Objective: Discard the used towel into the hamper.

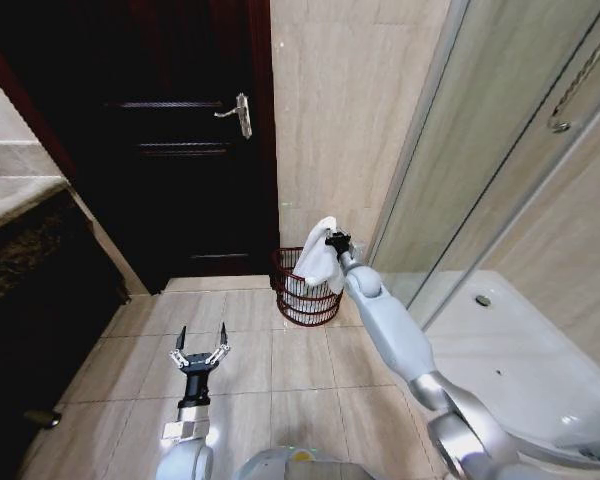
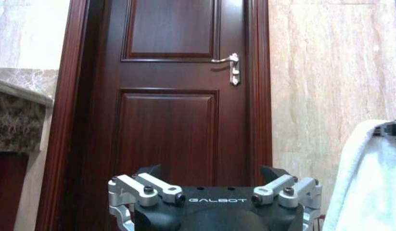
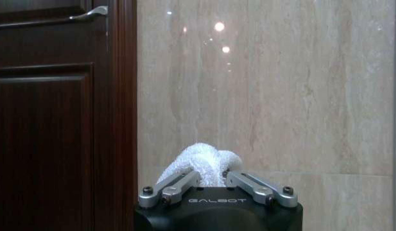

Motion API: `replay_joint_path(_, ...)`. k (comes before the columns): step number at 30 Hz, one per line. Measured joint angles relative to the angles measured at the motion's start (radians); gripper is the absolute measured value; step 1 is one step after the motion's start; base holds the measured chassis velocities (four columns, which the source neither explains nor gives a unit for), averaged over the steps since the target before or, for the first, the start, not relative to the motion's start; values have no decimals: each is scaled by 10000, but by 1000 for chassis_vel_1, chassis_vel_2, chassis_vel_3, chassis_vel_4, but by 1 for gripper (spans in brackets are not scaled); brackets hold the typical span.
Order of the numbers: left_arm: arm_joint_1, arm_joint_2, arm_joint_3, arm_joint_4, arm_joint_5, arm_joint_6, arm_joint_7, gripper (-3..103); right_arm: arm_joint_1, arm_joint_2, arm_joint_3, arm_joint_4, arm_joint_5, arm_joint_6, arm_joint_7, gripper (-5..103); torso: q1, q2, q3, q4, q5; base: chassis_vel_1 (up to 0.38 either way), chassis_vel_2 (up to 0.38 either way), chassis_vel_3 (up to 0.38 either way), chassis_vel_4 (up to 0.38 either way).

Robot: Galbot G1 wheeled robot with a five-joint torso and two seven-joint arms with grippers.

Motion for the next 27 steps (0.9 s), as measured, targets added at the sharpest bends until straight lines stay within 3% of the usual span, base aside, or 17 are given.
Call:
replay_joint_path(6,-76,50,0,92,-25,-2,-2,100,-711,-35,247,697,-598,215,-65,4,15,29,19,0,1,-69,63,67,-63)
replay_joint_path(27,-69,275,8,285,-282,-135,1,100,-1554,17,137,1949,-724,105,110,4,34,80,49,1,-1,-56,54,56,-58)
